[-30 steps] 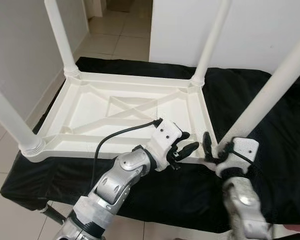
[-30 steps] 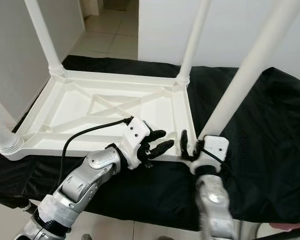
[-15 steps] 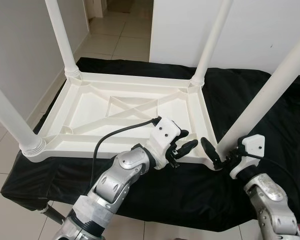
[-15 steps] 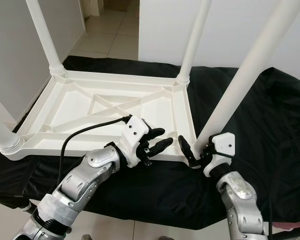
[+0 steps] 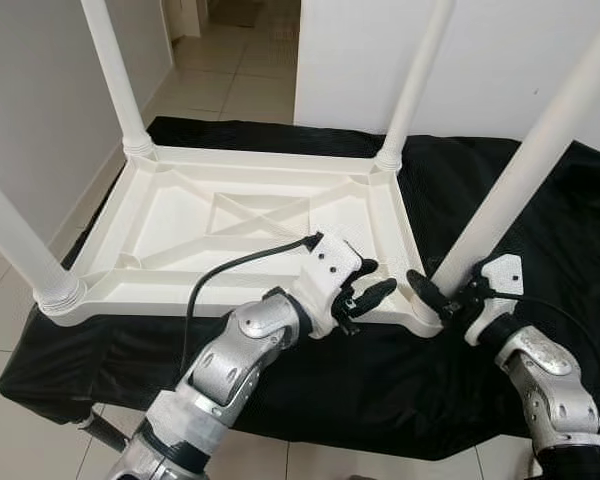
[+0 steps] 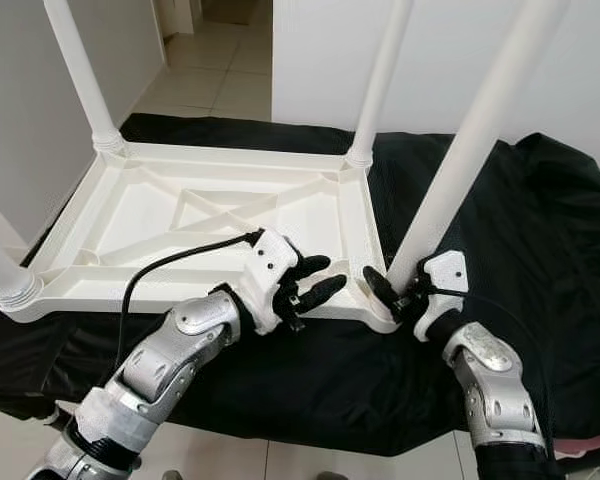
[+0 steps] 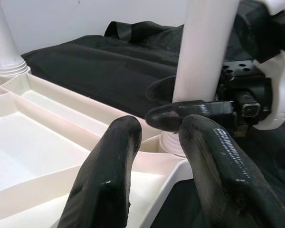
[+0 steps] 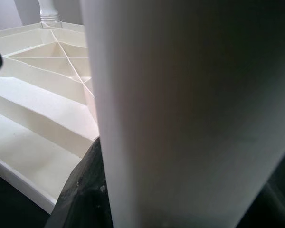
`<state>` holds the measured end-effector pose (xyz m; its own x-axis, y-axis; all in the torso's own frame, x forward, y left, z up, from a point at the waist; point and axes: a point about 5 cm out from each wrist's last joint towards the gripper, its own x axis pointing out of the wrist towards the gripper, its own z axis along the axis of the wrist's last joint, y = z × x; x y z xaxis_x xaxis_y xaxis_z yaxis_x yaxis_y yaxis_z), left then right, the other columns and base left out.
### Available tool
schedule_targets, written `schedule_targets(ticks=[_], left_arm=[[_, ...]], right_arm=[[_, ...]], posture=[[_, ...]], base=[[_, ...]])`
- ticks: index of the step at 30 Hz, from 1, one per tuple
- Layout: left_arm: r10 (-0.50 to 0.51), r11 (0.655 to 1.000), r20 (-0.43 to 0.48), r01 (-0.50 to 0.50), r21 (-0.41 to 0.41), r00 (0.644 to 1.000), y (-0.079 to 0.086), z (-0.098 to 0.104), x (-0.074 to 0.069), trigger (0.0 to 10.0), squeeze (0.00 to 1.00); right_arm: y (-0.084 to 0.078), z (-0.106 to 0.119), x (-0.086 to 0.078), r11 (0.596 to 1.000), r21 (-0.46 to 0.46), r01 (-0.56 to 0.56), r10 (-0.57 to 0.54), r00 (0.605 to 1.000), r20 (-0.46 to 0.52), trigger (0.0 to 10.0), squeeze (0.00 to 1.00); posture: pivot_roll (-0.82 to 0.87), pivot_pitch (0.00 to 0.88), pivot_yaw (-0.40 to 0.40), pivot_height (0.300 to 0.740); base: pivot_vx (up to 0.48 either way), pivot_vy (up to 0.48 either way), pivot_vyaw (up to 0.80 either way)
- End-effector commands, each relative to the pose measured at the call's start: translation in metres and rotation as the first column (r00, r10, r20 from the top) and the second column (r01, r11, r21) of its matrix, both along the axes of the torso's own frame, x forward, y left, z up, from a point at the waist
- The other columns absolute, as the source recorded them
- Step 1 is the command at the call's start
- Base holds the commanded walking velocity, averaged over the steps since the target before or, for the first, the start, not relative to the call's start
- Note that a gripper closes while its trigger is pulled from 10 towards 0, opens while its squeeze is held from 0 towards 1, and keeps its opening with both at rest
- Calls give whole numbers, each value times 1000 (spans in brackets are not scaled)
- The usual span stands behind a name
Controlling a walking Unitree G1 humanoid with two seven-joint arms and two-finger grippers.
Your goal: Building children table
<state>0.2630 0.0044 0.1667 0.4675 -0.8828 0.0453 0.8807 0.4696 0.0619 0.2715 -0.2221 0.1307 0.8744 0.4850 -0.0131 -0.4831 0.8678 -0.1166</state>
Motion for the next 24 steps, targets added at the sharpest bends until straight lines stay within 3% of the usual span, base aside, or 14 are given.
schedule_targets(ticks=[1,5,6,7,8,18,24], left_arm=[[-32,999,7,32,7,999,-2,2,0,10000,0],[-31,1000,8,31,4,999,-2,2,0,10000,0],[-31,1000,8,31,4,999,-2,2,0,10000,0],[-31,1000,8,31,4,999,-2,2,0,10000,0],[-29,1000,8,29,5,1000,-1,2,1,10000,0],[-24,1000,3,24,6,1000,-1,1,0,10000,0],[-23,1000,-1,23,4,1000,-1,2,0,10000,0]], right_arm=[[1,-10,1,1000,-16,-21,20,999,-49,0,0],[-1,-11,2,1000,-5,-25,25,998,-62,0,0],[-1,-11,2,1000,-1,-23,23,998,-65,627,0],[-1,-11,2,1000,-1,-17,17,998,-64,8118,0],[-1,-11,1,1000,5,-8,8,998,-64,10000,0],[-1,-13,-2,995,28,95,-94,995,-36,10000,0],[-1,-17,-6,975,32,222,-221,975,-34,10000,0]], posture=[[-88,0,-22,740],[-88,0,-24,740],[-88,0,-24,740],[-89,0,-24,740],[-88,0,-23,740],[-98,0,-24,740],[-105,0,-16,740]], base=[[0,0,0],[0,0,0],[0,0,0],[0,0,0],[0,0,0],[0,0,0],[0,0,0]])
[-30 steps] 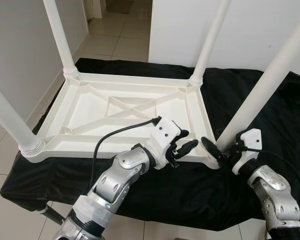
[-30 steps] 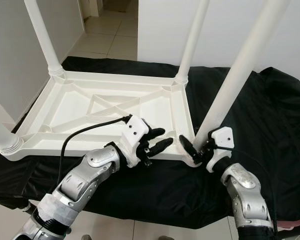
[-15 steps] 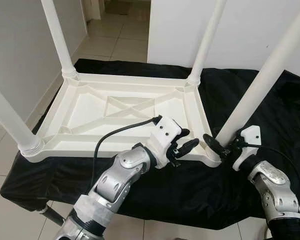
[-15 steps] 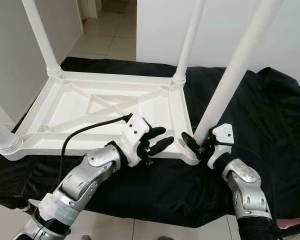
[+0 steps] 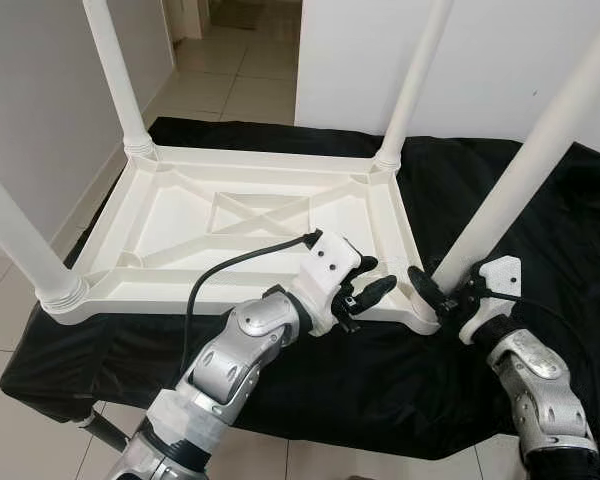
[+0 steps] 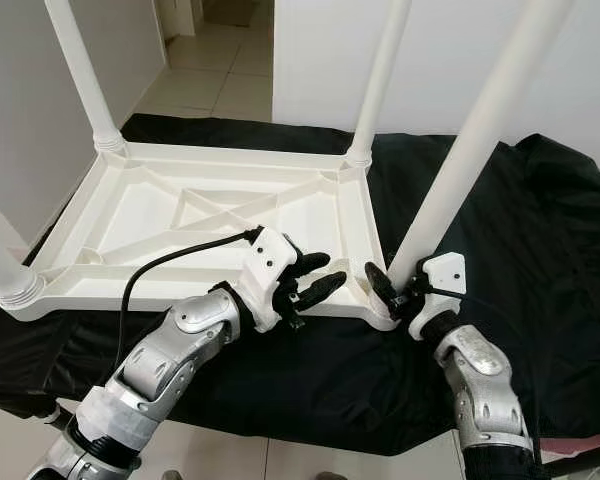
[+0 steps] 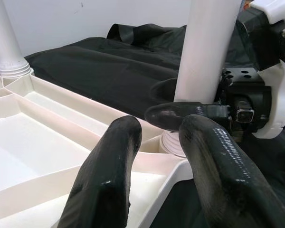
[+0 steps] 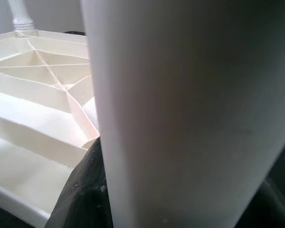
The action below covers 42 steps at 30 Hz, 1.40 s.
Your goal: Building children table
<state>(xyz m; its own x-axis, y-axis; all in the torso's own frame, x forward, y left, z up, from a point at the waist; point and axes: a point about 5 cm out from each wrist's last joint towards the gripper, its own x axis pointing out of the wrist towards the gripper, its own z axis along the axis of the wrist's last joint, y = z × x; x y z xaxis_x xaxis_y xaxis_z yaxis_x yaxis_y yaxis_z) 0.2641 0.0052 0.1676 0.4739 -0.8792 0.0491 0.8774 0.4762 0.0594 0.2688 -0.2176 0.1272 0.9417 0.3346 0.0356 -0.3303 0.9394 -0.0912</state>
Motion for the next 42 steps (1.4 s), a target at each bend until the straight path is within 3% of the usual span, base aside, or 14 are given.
schedule_targets(ticks=[1,7,15,18,21,24,25,30,33,37,38,40,41,42], left_arm=[[-31,999,-1,31,7,1000,-2,1,-1,10000,0],[-38,999,-3,38,7,999,-3,1,-2,10000,0],[-39,999,-7,39,7,999,-3,1,-2,10000,0],[-35,999,-8,35,5,999,-3,1,-2,10000,0],[-34,999,-7,34,4,999,-3,1,-1,10000,0],[-32,999,-7,32,2,999,-4,1,-1,10000,0],[-32,999,-6,32,1,999,-4,1,-1,10000,0],[-31,1000,-7,31,-4,1000,-5,2,-1,10000,0],[-31,999,-11,31,-8,999,-6,2,-2,10000,0],[-36,999,-13,36,-8,999,-7,2,-3,10000,0],[-35,999,-13,35,-7,999,-6,1,-3,10000,0],[-35,999,-13,35,-7,999,-6,1,-3,10000,0],[-26,1000,-14,26,-2,1000,-5,0,-1,10000,0],[-26,1000,-14,26,-2,1000,-5,0,-1,10000,0]], right_arm=[[-4,-14,-4,998,2,68,-67,996,-64,10000,0],[0,-20,-6,992,18,128,-127,989,-76,10000,0],[18,-21,-8,970,92,226,-220,973,-71,10000,0],[23,-19,-3,911,163,378,-368,925,-88,10000,0],[25,-18,-2,886,181,428,-418,904,-93,10000,0],[29,-17,-1,850,171,498,-490,867,-86,10000,0],[32,-17,-1,822,162,546,-540,838,-83,10000,0],[43,-16,2,765,176,620,-612,784,-100,10000,0],[50,-15,4,797,164,582,-576,813,-85,10000,0],[50,-17,4,810,157,565,-558,825,-91,10000,0],[50,-17,3,806,159,571,-563,821,-93,10000,184],[50,-17,3,806,159,571,-563,821,-93,10000,184],[52,-14,4,803,206,559,-551,828,-100,10000,1000],[52,-14,4,803,206,559,-551,828,-100,10000,1000]], posture=[[-105,0,-16,740],[-105,0,-14,740],[-103,0,-15,740],[-99,0,-21,740],[-98,0,-23,740],[-98,0,-23,740],[-98,0,-28,740],[-99,0,-28,740],[-100,0,-27,740],[-98,0,-28,740],[-98,0,-28,740],[-98,0,-28,740],[-96,0,-30,740],[-96,0,-30,740]], base=[[0,0,0],[0,0,0],[0,0,0],[0,0,0],[0,0,0],[0,0,0],[0,0,0],[0,0,0],[0,0,0],[0,0,0],[0,0,0],[0,0,0],[0,0,0],[0,0,0]])
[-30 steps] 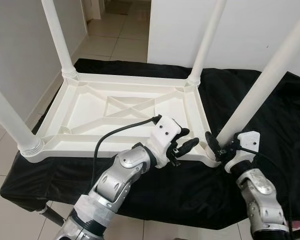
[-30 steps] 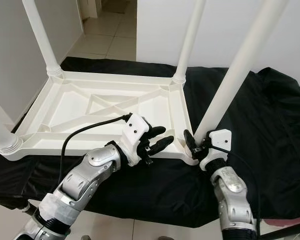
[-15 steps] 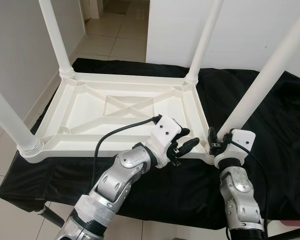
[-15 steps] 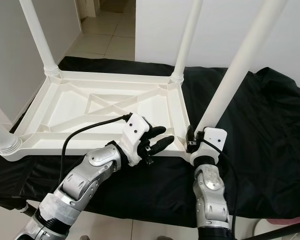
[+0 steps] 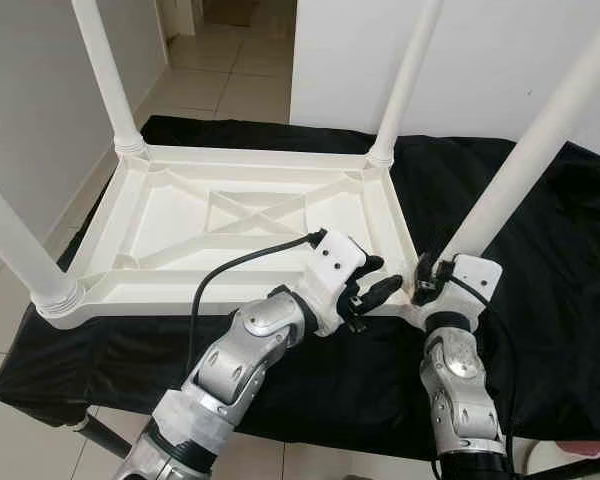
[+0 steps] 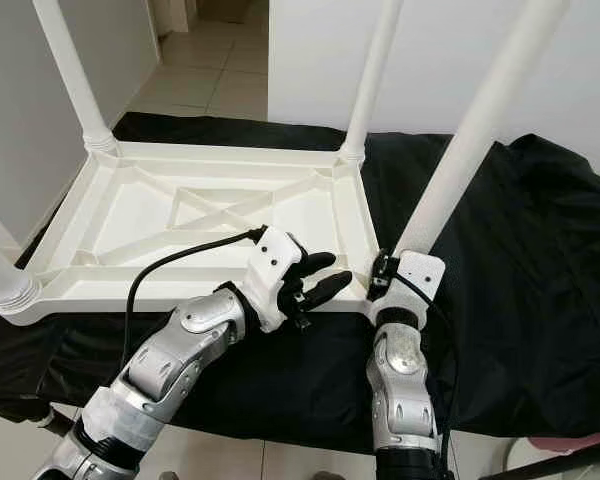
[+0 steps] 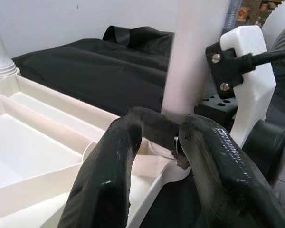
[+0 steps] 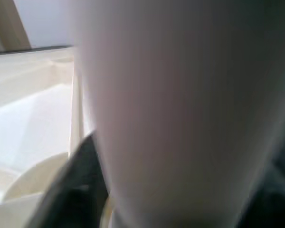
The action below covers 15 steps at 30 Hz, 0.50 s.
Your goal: Building children table
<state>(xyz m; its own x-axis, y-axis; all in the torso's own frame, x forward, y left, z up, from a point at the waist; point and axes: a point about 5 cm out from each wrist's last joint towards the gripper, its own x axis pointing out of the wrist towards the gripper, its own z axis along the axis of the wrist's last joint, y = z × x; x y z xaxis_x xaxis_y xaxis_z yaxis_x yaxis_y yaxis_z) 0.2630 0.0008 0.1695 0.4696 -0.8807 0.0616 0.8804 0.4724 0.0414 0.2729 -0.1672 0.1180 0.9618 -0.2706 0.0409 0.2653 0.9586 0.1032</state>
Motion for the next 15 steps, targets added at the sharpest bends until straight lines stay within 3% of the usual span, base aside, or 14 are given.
schedule_targets(ticks=[1,6,15], left_arm=[[-21,1000,-4,21,17,1000,0,-2,0,10000,0],[-17,1000,-5,17,21,1000,0,-2,0,10000,0],[-18,1000,-3,18,21,1000,-1,-3,1,10000,0]], right_arm=[[2,-5,0,999,42,-13,14,1000,-21,10000,1000],[0,-2,0,998,45,-46,46,999,4,10000,1000],[-27,2,-5,981,-55,-183,185,983,17,10000,1000]], posture=[[-96,0,-30,740],[-97,0,-31,740],[-101,0,-28,740]], base=[[0,0,0],[0,0,0],[0,0,0]])
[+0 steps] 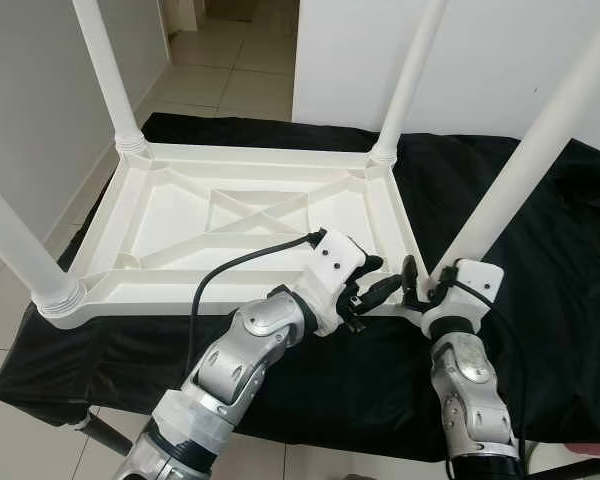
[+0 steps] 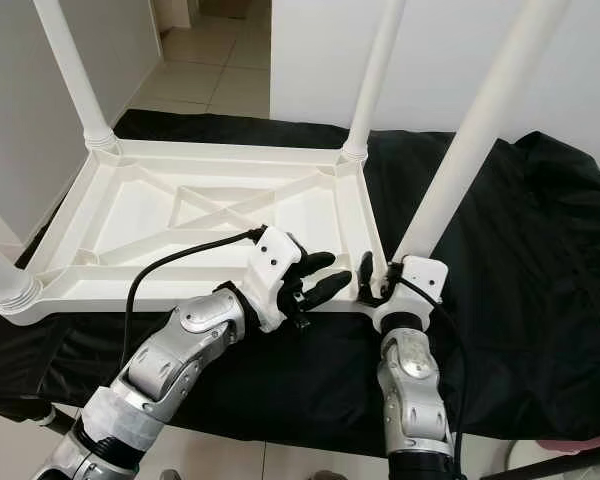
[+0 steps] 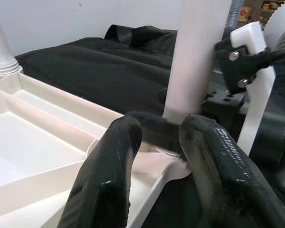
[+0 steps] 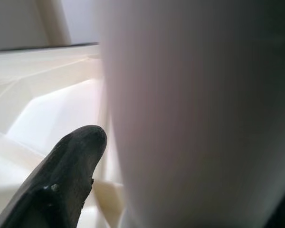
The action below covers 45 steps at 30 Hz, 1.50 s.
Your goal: Building children table
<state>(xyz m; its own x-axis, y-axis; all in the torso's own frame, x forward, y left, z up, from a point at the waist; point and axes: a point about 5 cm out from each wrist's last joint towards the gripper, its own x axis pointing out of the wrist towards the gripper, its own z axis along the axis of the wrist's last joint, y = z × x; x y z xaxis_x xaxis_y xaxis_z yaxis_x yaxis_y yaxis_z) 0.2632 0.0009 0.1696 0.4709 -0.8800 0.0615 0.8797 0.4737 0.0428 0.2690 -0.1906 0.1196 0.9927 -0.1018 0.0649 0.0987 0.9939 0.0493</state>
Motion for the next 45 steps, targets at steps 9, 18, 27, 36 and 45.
schedule_targets(ticks=[9,18,27,36,45], left_arm=[[-33,999,-2,33,33,999,-1,-4,0,10000,0],[-56,997,3,56,48,998,-4,-5,-2,10000,0],[-80,995,11,79,67,997,-7,-6,-6,10000,0],[-81,994,14,80,71,997,-7,-6,-6,10000,0],[-86,993,11,85,77,996,-7,-7,-7,10000,0]], right_arm=[[-22,6,-1,964,-77,-255,255,967,-4,10000,0],[-23,14,6,853,-107,-511,508,860,-53,10000,0],[-25,9,15,788,-136,-600,587,800,-123,0,0],[-37,2,12,771,-122,-625,605,778,-168,1451,0],[-37,-3,8,852,-136,-505,481,859,-174,10000,0]], posture=[[-105,0,-21,740],[-104,0,-17,740],[-90,0,-19,740],[-95,0,-16,740],[-103,0,-16,740]], base=[[0,0,0],[0,0,0],[0,0,0],[0,0,0],[0,0,0]])
